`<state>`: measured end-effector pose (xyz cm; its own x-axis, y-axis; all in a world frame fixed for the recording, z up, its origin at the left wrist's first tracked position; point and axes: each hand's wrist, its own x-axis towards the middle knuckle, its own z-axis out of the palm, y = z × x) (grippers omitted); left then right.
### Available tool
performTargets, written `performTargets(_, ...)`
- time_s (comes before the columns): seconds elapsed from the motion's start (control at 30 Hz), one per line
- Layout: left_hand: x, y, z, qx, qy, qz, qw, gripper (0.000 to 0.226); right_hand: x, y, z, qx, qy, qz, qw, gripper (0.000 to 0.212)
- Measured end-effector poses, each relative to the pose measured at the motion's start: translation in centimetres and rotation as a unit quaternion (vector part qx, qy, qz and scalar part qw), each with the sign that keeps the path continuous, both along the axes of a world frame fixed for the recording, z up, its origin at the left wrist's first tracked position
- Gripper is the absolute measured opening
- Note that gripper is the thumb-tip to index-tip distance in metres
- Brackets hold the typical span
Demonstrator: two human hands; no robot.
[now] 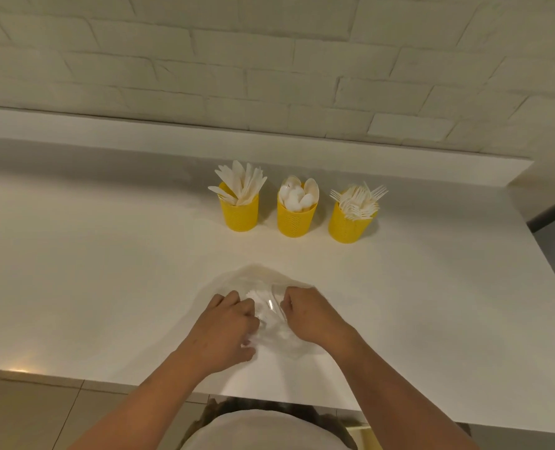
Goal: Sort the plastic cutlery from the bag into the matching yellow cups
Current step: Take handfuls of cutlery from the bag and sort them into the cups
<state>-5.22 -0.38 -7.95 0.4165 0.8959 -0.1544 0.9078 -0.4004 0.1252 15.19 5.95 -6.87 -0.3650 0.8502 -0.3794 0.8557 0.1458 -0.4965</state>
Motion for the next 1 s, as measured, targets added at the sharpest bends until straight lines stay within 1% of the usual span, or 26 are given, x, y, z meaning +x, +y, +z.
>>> performTargets(0.03,0.2,0.0,-0.1,-0.006,0.003,-0.003,1.0,0.017,-0.4,0.1,-0.2,0.004,-0.009,-0.003,1.0,0.023)
performTargets(0.17,1.0,0.0,0.1,-0.022,-0.008,0.017,1.0,0.025,-2.1,-0.1,-0.7,-0.023,-0.013,-0.009,1.0,0.069)
performTargets(0.2,1.1,-0.1,0.2,-0.024,-0.01,0.016,1.0,0.026,-2.4,-0.2,-0.7,-0.028,-0.027,-0.007,0.999,0.08)
performTargets(0.23,1.1,-0.2,0.3,-0.027,-0.017,0.016,0.999,0.028,-2.7,-0.2,-0.9,-0.024,-0.049,-0.001,0.999,0.088)
performTargets(0.3,0.7,-0.4,0.3,-0.038,-0.03,0.027,0.998,0.032,-3.1,-0.4,-0.9,-0.009,-0.083,0.008,0.996,0.091)
performTargets(0.37,0.2,-0.6,0.3,-0.042,-0.015,0.028,0.999,0.032,-3.3,-0.3,-1.0,-0.002,-0.084,0.0,0.996,0.088)
performTargets(0.43,-0.3,-0.7,0.4,-0.039,0.0,0.03,0.999,0.026,-3.4,-0.2,-0.9,-0.002,-0.076,-0.015,0.997,0.071)
performTargets(0.5,-0.5,-0.6,0.8,-0.042,-0.011,0.037,0.998,0.018,-3.4,-0.2,-1.0,0.007,-0.08,-0.022,0.997,0.054)
performTargets(0.6,-0.5,-0.2,1.8,-0.059,-0.027,0.072,0.995,0.032,-3.5,-0.2,-1.1,0.019,-0.099,-0.02,0.995,0.043)
performTargets(0.7,0.0,0.3,2.7,-0.081,-0.086,0.141,0.983,0.034,-3.3,-0.3,-1.6,0.022,-0.088,-0.025,0.996,0.03)
performTargets(0.77,0.6,0.7,3.3,-0.093,-0.112,0.178,0.973,0.041,-3.0,-0.3,-1.8,0.03,-0.075,-0.027,0.996,0.027)
performTargets(0.9,1.6,1.8,3.6,-0.063,-0.102,0.215,0.969,0.053,-2.2,-0.9,-2.0,0.05,-0.043,-0.022,0.998,0.032)
performTargets(1.0,1.6,2.9,3.3,-0.051,-0.13,0.222,0.965,0.054,-1.0,-1.9,-2.2,0.087,0.027,0.012,0.996,0.027)
